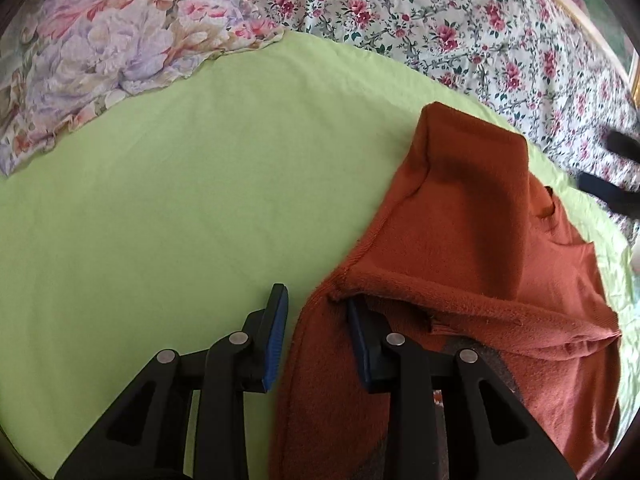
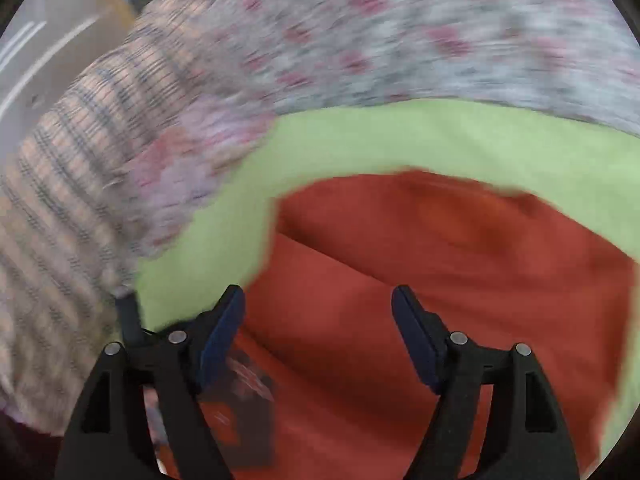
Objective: Fold small clothes
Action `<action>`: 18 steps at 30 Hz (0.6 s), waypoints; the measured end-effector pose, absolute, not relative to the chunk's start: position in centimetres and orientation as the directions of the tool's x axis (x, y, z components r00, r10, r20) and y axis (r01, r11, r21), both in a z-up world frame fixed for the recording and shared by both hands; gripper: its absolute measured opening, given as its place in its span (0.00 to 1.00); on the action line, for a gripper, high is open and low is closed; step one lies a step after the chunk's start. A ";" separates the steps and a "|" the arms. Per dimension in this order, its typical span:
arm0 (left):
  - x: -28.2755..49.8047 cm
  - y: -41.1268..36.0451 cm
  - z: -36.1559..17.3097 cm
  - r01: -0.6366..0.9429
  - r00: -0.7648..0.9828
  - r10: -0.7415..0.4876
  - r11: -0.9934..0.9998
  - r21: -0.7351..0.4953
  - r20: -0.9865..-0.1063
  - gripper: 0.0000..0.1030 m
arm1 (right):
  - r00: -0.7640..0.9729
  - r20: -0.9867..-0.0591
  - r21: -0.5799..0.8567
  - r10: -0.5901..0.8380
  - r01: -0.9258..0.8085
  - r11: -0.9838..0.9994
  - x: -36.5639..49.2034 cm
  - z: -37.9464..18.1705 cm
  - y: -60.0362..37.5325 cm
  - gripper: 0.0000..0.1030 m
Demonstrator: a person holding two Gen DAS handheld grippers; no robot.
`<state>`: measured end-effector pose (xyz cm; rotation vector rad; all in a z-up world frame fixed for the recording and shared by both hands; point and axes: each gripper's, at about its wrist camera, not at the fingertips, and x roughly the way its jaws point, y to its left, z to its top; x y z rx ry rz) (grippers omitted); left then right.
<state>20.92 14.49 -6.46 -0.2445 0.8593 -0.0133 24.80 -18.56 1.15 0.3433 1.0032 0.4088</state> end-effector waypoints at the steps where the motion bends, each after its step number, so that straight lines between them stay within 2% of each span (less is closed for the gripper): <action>1: 20.9 14.6 -6.5 -0.085 0.656 -0.116 0.970 -0.226 -0.746 0.30 | 0.425 -0.751 0.477 0.505 -0.179 0.860 26.8 0.3 -17.9 0.78; 5: 20.8 15.0 -6.6 -0.082 0.663 -0.144 0.961 -0.263 -0.735 0.31 | 0.134 -0.788 0.581 0.601 -0.164 0.797 34.7 -5.2 -14.4 0.79; 8: 20.7 15.2 -6.7 -0.080 0.670 -0.158 0.956 -0.282 -0.726 0.31 | -0.041 -0.687 0.722 0.725 -0.142 0.677 35.6 -8.1 -11.6 0.79; 9: 20.7 15.3 -6.7 -0.080 0.672 -0.163 0.954 -0.289 -0.723 0.31 | -0.054 -0.639 0.766 0.767 -0.135 0.629 36.3 -8.6 -10.8 0.80; 13: 20.5 16.1 -6.9 -0.088 0.681 -0.189 0.938 -0.336 -0.707 0.29 | 0.101 -0.523 0.847 0.846 -0.052 0.530 39.4 -10.5 -10.0 0.80; 16: 20.3 17.0 -6.8 -0.100 0.690 -0.211 0.919 -0.381 -0.692 0.28 | 0.170 -0.527 0.847 0.832 0.035 0.530 40.7 -12.6 -10.6 0.80; 18: 20.4 17.4 -6.7 -0.089 0.674 -0.252 0.905 -0.415 -0.694 0.26 | 0.191 -0.537 0.838 0.822 0.002 0.546 39.8 -11.7 -10.7 0.80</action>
